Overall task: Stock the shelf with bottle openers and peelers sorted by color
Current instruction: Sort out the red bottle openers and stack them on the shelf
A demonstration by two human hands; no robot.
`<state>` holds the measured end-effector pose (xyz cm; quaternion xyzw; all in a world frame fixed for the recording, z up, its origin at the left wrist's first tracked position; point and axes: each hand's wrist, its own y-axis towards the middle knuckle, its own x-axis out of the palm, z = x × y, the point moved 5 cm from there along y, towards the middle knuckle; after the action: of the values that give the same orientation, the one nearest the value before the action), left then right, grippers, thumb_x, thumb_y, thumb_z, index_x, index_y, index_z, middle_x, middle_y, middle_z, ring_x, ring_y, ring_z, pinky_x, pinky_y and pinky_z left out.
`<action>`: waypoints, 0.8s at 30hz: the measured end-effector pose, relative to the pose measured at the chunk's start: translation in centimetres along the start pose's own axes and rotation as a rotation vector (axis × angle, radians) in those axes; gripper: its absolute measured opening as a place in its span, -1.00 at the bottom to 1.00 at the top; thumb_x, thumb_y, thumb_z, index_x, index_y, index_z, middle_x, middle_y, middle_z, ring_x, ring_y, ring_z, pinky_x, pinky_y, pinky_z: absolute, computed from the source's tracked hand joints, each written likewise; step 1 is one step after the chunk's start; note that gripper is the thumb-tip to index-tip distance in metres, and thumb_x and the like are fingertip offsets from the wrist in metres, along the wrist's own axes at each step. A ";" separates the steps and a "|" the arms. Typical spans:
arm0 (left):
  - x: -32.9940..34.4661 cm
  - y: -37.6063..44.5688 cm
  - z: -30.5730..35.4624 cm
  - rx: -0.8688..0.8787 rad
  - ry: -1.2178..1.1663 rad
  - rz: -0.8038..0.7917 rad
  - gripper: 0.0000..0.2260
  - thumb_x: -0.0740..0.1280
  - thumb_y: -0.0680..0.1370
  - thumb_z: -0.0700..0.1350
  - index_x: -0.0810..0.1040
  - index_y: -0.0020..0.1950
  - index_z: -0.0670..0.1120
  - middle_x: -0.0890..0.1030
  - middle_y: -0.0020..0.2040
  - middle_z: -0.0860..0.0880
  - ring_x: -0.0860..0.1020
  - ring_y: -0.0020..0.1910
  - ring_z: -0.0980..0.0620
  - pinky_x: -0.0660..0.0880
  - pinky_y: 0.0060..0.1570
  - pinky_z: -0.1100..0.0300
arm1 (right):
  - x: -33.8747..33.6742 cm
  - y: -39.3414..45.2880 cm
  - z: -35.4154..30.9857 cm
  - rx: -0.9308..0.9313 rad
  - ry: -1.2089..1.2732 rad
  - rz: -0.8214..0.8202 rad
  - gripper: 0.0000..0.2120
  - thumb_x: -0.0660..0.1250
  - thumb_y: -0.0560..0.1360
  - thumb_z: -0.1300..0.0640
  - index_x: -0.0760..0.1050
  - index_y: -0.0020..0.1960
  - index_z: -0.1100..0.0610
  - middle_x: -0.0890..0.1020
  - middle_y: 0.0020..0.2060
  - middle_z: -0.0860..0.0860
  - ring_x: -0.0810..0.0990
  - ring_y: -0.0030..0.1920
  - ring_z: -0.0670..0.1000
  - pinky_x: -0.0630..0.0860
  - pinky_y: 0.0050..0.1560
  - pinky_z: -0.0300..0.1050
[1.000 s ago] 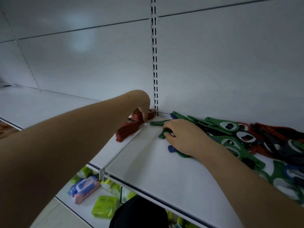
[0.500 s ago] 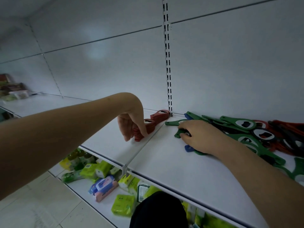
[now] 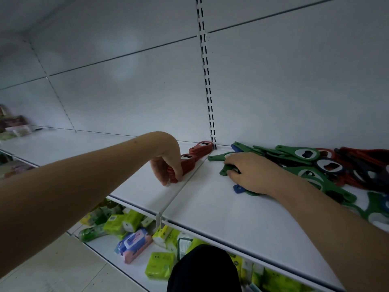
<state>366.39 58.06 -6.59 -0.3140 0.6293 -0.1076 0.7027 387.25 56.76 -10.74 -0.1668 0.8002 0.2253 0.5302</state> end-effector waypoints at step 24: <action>5.4 -9.1 23.3 1.226 -0.083 0.686 -0.67 0.33 0.55 0.13 0.48 0.27 0.07 0.48 0.17 0.03 0.45 0.18 0.04 0.43 0.18 0.10 | -16.2 -10.8 9.7 0.413 -0.116 0.291 -0.76 0.25 0.59 0.16 0.59 0.21 0.04 0.62 0.17 -0.03 0.56 0.12 -0.06 0.44 0.11 -0.23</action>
<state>391.82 55.13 -5.49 0.3511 0.4912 -0.2032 0.7708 406.40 53.31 -1.01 0.0752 0.8130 0.1401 0.5601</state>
